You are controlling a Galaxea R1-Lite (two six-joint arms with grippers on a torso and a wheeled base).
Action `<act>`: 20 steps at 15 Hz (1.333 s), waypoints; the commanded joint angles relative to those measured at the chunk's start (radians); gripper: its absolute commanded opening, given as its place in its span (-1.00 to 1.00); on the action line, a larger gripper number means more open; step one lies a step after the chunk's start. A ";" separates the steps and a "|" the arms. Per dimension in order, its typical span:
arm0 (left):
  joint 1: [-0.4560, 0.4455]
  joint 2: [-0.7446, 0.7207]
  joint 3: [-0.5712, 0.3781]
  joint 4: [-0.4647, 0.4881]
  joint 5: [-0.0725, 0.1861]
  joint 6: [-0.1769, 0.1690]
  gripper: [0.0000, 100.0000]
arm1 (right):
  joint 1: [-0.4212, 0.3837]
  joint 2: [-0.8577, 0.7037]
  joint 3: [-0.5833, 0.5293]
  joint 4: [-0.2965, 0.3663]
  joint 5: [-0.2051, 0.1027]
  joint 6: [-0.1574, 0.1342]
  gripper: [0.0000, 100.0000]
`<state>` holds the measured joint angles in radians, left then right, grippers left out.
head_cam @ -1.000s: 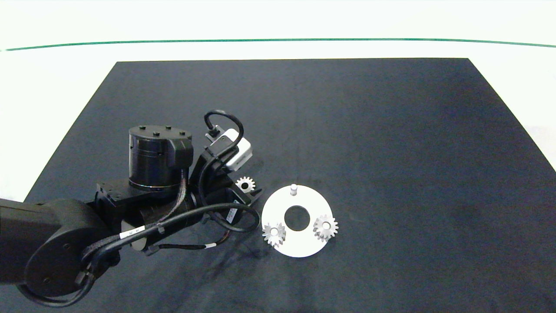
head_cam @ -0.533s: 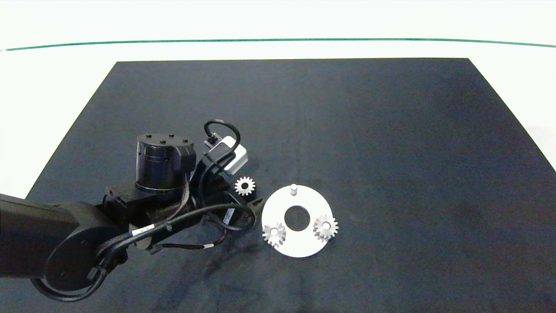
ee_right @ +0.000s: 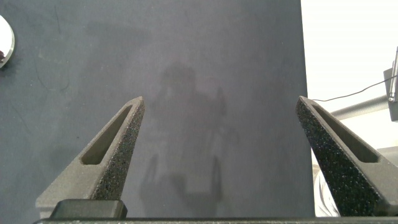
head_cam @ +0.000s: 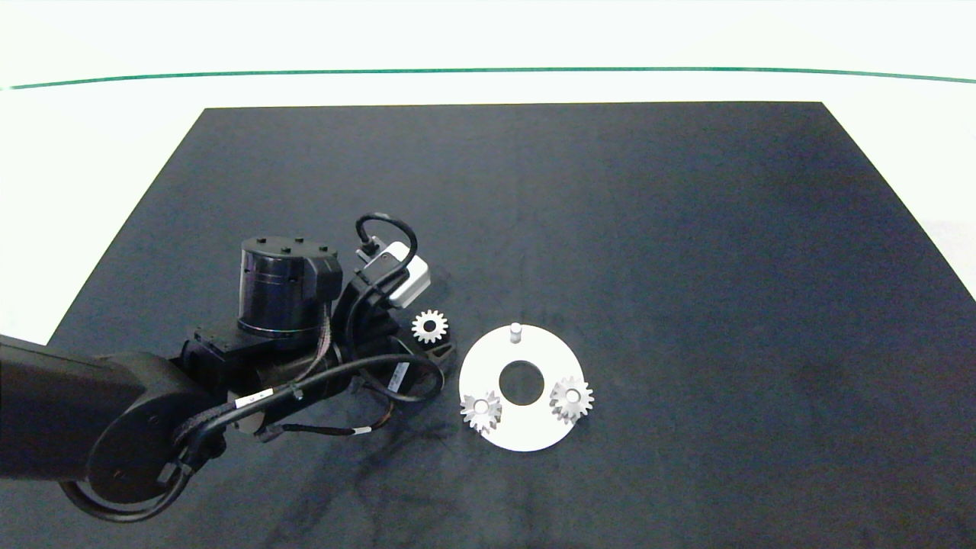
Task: Install three planetary gears onto the carrier pins
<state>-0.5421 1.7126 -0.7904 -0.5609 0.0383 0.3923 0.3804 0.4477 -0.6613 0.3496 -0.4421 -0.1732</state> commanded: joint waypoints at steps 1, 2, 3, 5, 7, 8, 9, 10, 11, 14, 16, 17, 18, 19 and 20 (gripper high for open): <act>-0.001 0.006 0.000 -0.004 0.000 0.002 0.48 | 0.000 0.002 0.000 0.002 -0.003 -0.002 1.00; -0.001 0.010 -0.001 -0.005 -0.001 0.002 0.45 | 0.000 0.000 0.000 0.002 -0.003 -0.002 1.00; -0.001 0.012 -0.001 -0.005 -0.001 0.002 0.42 | 0.000 0.000 0.000 0.002 -0.003 -0.002 1.00; 0.001 0.013 0.000 -0.005 -0.001 0.002 0.33 | 0.000 0.000 0.000 0.002 -0.003 -0.002 1.00; -0.001 0.012 0.005 -0.005 -0.003 0.002 0.24 | 0.000 0.000 0.000 0.002 -0.003 -0.002 1.00; -0.001 0.012 0.003 -0.005 -0.001 0.002 0.21 | 0.000 0.000 0.000 0.002 -0.003 -0.002 1.00; -0.001 0.012 0.002 -0.005 -0.001 0.002 0.18 | 0.000 0.000 0.000 0.002 -0.003 -0.002 1.00; -0.001 0.013 0.002 -0.005 -0.003 0.002 0.12 | 0.000 0.000 -0.001 0.002 -0.003 -0.002 1.00; -0.001 0.013 0.003 -0.005 -0.003 0.002 0.09 | 0.000 0.000 -0.001 0.002 -0.003 -0.002 1.00; -0.001 0.013 0.007 -0.005 -0.003 0.002 -0.03 | 0.000 0.000 -0.001 0.002 -0.003 -0.002 1.00; -0.001 0.013 0.007 -0.005 -0.005 0.002 -0.12 | 0.000 0.000 -0.001 0.000 -0.003 -0.002 1.00; -0.001 0.018 0.005 -0.005 -0.005 0.002 -0.15 | 0.000 0.002 -0.001 0.000 -0.003 -0.002 1.00; -0.001 0.021 0.007 -0.007 -0.009 0.002 -0.18 | 0.000 0.000 -0.001 0.002 -0.003 -0.002 1.00; -0.001 0.022 0.010 -0.007 -0.009 0.002 -0.24 | 0.000 0.000 -0.001 0.002 -0.003 -0.002 1.00; 0.001 0.029 0.011 -0.008 -0.011 0.002 -0.27 | 0.000 0.002 -0.001 0.000 -0.003 -0.002 1.00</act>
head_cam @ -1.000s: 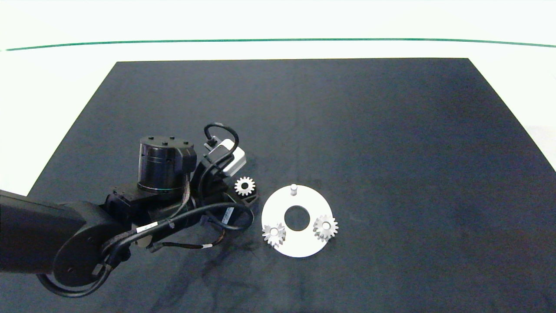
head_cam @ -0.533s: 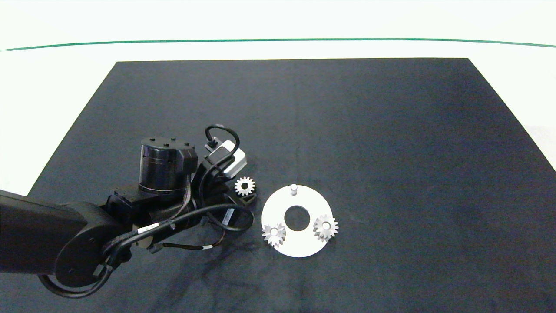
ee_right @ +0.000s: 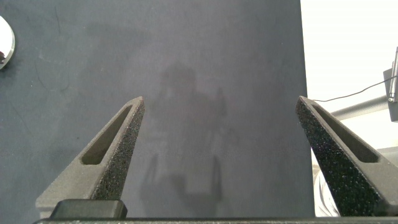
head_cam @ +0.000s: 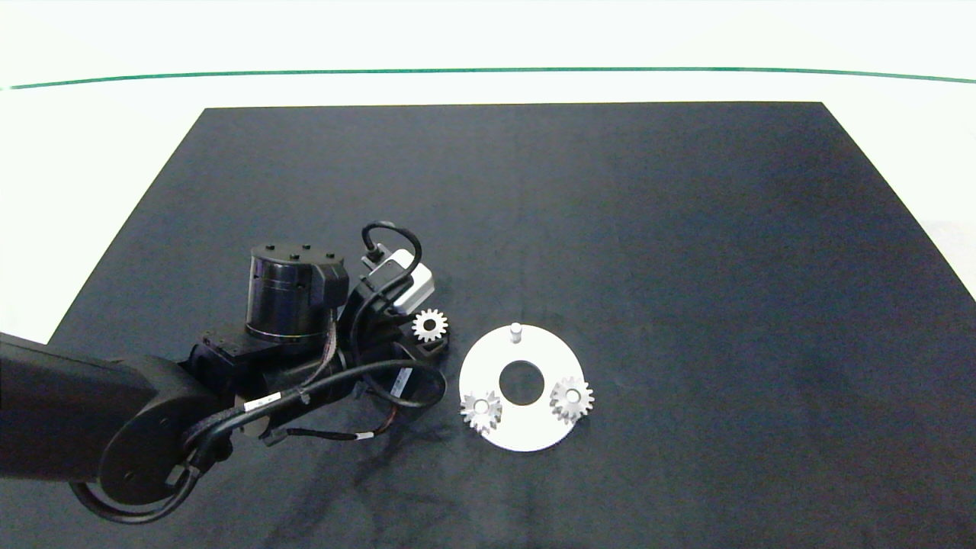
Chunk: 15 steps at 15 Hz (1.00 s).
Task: Install three planetary gears onto the carrier pins
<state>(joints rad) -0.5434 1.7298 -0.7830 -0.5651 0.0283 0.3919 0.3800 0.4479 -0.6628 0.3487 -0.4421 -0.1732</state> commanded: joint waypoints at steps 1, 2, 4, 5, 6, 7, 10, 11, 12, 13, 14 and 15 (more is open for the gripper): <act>0.002 0.016 0.007 -0.018 -0.001 0.002 -0.30 | 0.000 0.002 0.000 0.001 -0.003 -0.002 1.00; 0.000 0.019 0.011 -0.035 -0.001 0.002 -0.36 | 0.000 0.002 0.000 0.001 -0.003 -0.002 1.00; 0.000 0.027 0.014 -0.055 0.001 0.002 -0.42 | 0.000 0.002 0.000 0.001 -0.003 -0.002 1.00; 0.000 0.028 0.016 -0.055 0.001 0.002 -0.48 | 0.000 0.002 0.000 0.001 -0.003 -0.002 1.00; 0.002 0.028 0.016 -0.058 0.001 0.002 -0.51 | 0.000 0.002 0.000 0.001 -0.003 -0.002 1.00; 0.002 0.028 0.016 -0.059 0.001 0.002 -0.54 | 0.000 0.002 0.000 0.001 -0.003 -0.002 1.00; 0.003 0.027 0.019 -0.059 0.002 0.002 -0.66 | 0.000 0.002 -0.001 -0.001 -0.003 -0.002 1.00; 0.002 0.027 0.021 -0.059 0.002 0.002 -0.72 | 0.000 0.002 -0.006 0.001 -0.003 -0.002 1.00; 0.002 0.027 0.022 -0.059 0.002 0.002 -0.75 | 0.000 0.002 -0.006 0.001 -0.003 -0.002 1.00; 0.002 0.027 0.022 -0.059 0.002 0.004 -0.78 | 0.000 0.002 -0.008 0.001 -0.003 -0.002 1.00; 0.002 0.027 0.022 -0.059 0.002 0.004 -0.84 | 0.000 0.002 -0.009 0.001 -0.003 -0.002 1.00; 0.002 0.027 0.022 -0.059 0.002 0.004 -0.87 | 0.000 0.003 -0.009 0.001 -0.003 -0.002 1.00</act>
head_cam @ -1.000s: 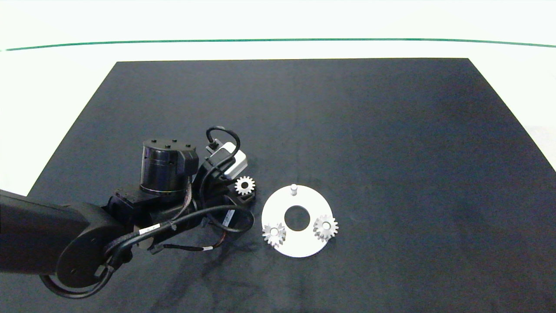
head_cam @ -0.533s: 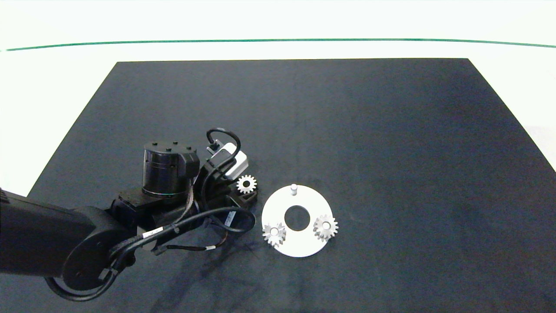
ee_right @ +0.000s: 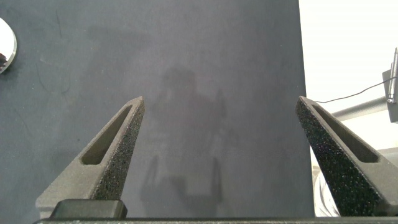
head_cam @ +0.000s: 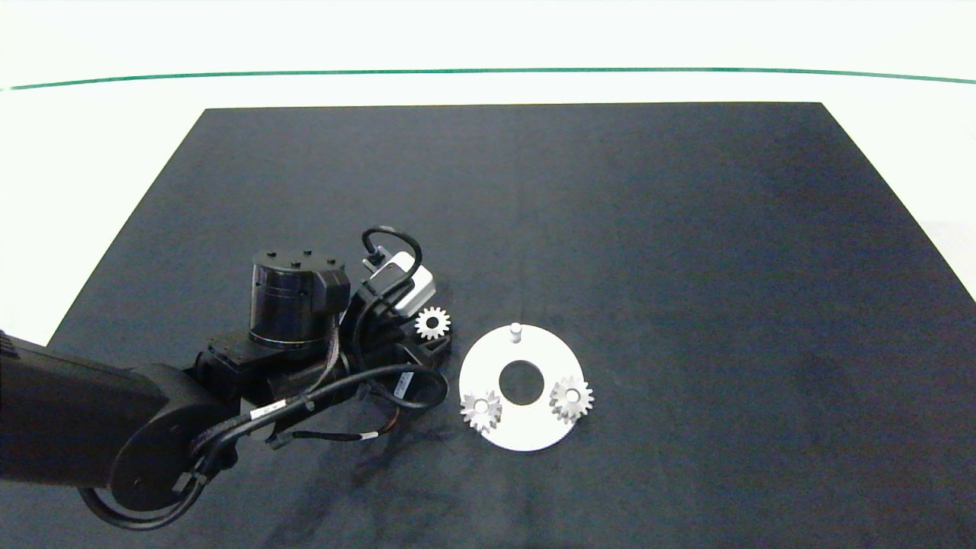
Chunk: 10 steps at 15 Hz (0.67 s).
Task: Install three planetary gears onto the carrier pins
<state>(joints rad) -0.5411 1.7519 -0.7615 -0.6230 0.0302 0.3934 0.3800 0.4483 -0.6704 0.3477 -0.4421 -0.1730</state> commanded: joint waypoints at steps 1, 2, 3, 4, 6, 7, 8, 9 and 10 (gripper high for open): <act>0.000 0.004 0.001 -0.001 0.000 0.004 -0.90 | 0.000 0.003 -0.003 0.002 -0.003 -0.002 1.00; 0.000 0.004 0.001 -0.001 0.000 0.004 -0.96 | 0.000 0.003 -0.005 0.002 -0.003 -0.002 1.00; 0.000 0.004 0.001 -0.001 0.000 0.004 -0.99 | 0.000 0.003 -0.005 0.002 -0.003 -0.002 1.00; 0.000 0.004 0.001 -0.001 0.000 0.004 -1.00 | 0.000 0.003 -0.005 0.002 -0.003 -0.002 1.00; 0.000 0.004 0.004 -0.001 0.000 0.004 -1.00 | 0.000 0.004 -0.005 0.004 -0.003 -0.002 1.00; 0.000 0.004 0.005 -0.001 0.000 0.002 -1.00 | 0.000 0.004 -0.005 0.002 -0.003 -0.002 1.00; 0.000 0.004 0.004 -0.001 0.000 0.002 -1.00 | 0.000 0.004 -0.005 0.004 -0.003 -0.002 1.00; 0.000 0.003 0.002 -0.001 0.000 0.004 -1.00 | 0.000 0.004 -0.005 0.002 -0.003 -0.002 1.00; 0.000 0.000 -0.001 -0.001 0.000 0.004 -1.00 | 0.000 0.006 -0.005 0.004 -0.003 -0.002 1.00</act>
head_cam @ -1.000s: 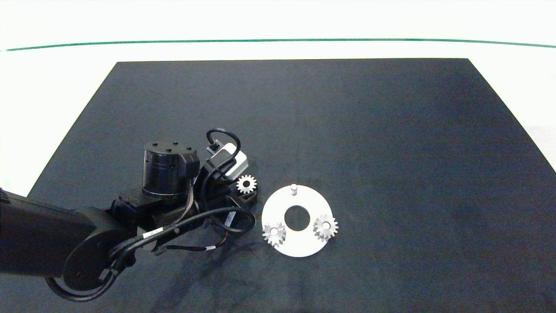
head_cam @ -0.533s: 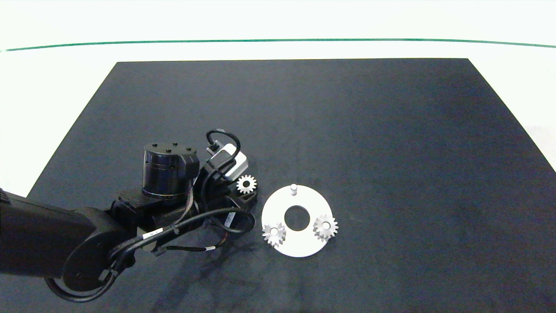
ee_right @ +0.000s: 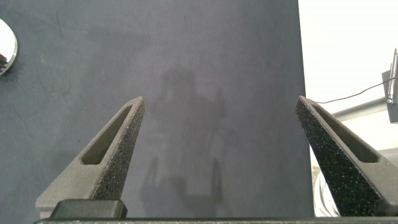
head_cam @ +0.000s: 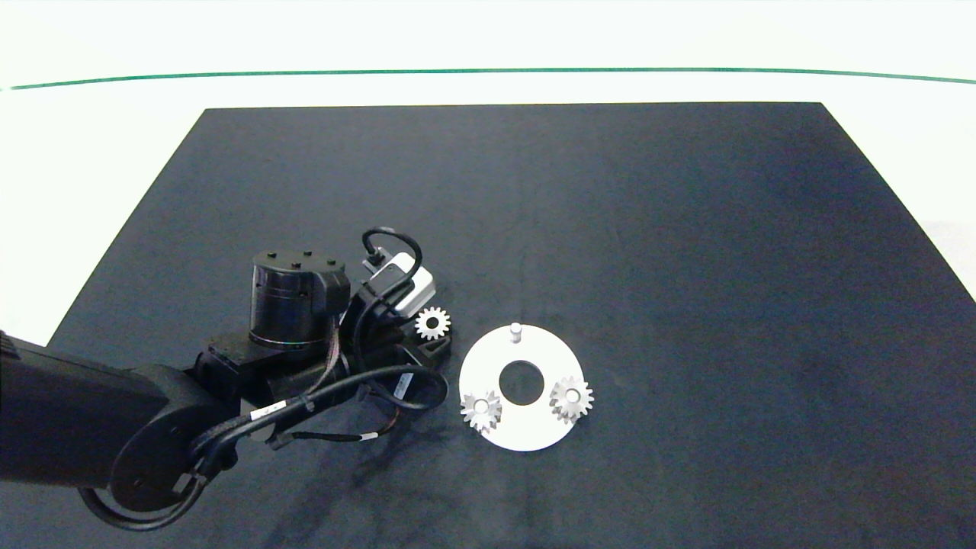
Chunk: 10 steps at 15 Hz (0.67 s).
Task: Install three planetary gears onto the carrier pins
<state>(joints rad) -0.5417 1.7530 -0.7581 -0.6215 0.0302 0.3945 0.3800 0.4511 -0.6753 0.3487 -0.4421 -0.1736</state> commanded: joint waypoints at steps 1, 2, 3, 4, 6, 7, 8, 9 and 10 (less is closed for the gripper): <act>-0.001 -0.007 -0.012 -0.003 0.000 0.001 -1.00 | 0.000 0.003 0.000 0.003 -0.003 -0.001 1.00; -0.003 -0.017 -0.020 -0.001 0.000 0.003 -1.00 | 0.000 0.003 0.000 0.003 -0.003 -0.001 1.00; -0.004 -0.023 -0.030 0.000 0.000 0.003 -1.00 | 0.000 0.005 0.000 0.001 -0.003 -0.003 1.00; -0.006 -0.024 -0.033 0.000 0.000 0.001 -1.00 | 0.000 0.005 0.000 0.001 -0.003 -0.003 1.00; -0.011 -0.032 -0.044 0.002 0.000 0.001 -1.00 | 0.000 0.005 0.000 0.001 -0.003 -0.001 1.00; -0.012 -0.038 -0.047 0.003 0.000 0.003 -1.00 | 0.000 0.005 0.000 0.001 -0.003 -0.001 1.00; -0.014 -0.043 -0.055 0.005 0.002 0.003 -1.00 | 0.000 0.005 0.000 0.001 -0.003 -0.001 1.00; -0.023 -0.047 -0.058 0.006 0.002 0.003 -1.00 | 0.000 0.006 0.000 0.001 -0.003 -0.001 1.00; -0.034 -0.053 -0.055 0.006 0.007 0.003 -1.00 | 0.000 0.006 0.000 0.001 -0.001 -0.001 1.00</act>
<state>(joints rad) -0.5681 1.7136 -0.8123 -0.6094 0.0355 0.3949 0.3800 0.4560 -0.6749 0.3481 -0.4415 -0.1736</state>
